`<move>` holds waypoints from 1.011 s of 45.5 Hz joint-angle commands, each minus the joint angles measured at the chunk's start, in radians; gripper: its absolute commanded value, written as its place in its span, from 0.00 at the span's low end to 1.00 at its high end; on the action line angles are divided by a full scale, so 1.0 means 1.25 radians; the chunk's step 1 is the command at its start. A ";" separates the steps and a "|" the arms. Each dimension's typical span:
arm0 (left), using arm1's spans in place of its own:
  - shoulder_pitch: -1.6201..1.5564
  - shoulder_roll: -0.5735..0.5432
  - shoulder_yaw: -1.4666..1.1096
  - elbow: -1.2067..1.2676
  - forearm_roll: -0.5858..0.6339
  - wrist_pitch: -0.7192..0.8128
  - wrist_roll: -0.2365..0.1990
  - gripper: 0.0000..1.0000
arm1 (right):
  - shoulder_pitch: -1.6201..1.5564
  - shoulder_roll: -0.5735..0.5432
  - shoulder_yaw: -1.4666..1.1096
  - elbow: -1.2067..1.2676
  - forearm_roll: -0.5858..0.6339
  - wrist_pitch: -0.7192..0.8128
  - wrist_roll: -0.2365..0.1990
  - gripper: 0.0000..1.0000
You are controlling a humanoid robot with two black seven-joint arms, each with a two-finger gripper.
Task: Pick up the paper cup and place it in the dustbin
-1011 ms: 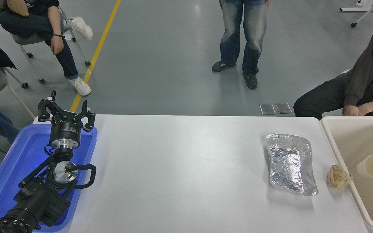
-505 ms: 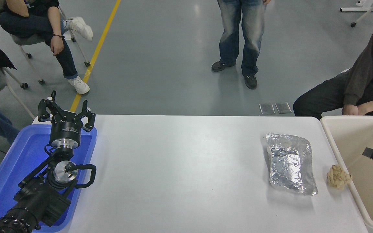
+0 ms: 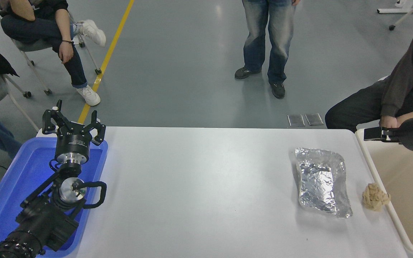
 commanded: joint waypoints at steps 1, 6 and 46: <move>0.000 0.000 0.000 0.000 0.000 0.000 -0.001 0.99 | 0.313 0.141 -0.199 0.162 0.171 0.178 -0.002 1.00; 0.000 0.000 0.000 0.000 0.000 0.000 -0.001 0.99 | 0.434 0.282 -0.237 0.197 0.353 0.291 -0.001 1.00; 0.001 0.000 0.000 0.000 0.000 0.000 -0.001 0.99 | 0.618 0.536 -0.284 0.252 0.592 0.291 -0.002 1.00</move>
